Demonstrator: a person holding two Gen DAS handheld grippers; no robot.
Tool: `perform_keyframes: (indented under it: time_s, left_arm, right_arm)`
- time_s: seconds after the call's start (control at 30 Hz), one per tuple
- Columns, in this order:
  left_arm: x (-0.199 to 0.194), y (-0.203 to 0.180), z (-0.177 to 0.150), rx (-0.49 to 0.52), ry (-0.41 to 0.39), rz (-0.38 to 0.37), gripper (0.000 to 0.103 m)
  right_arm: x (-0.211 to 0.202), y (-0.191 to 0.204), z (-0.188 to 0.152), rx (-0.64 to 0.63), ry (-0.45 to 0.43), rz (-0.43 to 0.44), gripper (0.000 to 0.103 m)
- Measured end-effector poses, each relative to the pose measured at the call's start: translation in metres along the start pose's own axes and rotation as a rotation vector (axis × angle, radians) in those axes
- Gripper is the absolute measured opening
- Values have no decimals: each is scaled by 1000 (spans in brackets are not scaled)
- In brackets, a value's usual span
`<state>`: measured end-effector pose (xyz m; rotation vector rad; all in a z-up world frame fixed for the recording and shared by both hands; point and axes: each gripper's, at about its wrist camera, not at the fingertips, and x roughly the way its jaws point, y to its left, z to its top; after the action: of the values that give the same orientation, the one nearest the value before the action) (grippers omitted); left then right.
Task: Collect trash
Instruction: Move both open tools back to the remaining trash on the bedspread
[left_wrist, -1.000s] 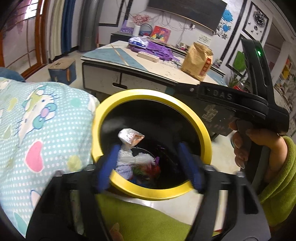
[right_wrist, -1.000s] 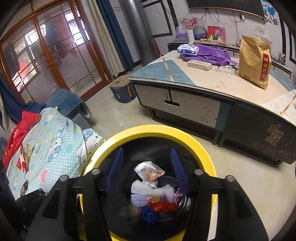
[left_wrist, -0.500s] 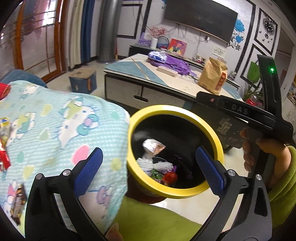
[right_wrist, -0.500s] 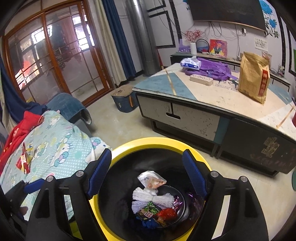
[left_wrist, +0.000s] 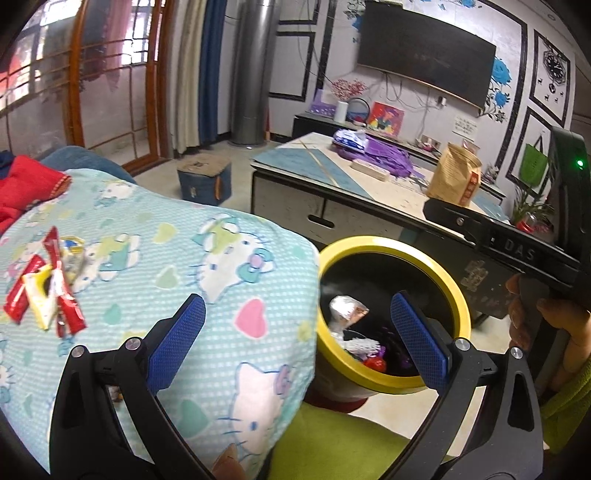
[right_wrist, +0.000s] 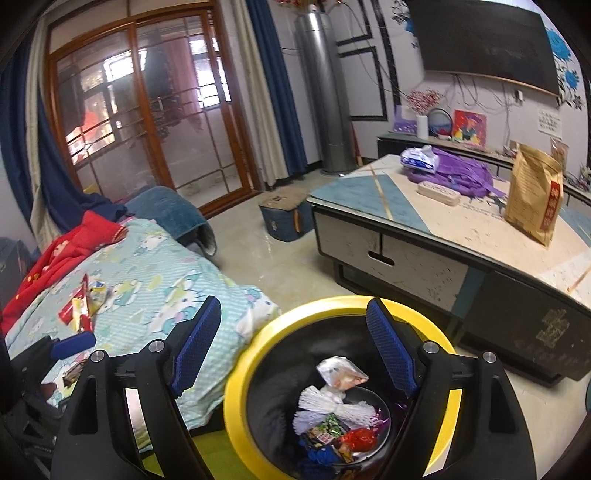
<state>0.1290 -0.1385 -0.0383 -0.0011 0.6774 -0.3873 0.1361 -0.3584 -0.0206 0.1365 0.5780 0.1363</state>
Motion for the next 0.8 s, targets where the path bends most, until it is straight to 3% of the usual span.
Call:
perform_keyframes:
  time_s: [0.8]
  left_arm:
    - [-58, 91, 2, -138, -128, 197, 92]
  right_arm:
    - [-8, 92, -5, -156, -3, 152, 82]
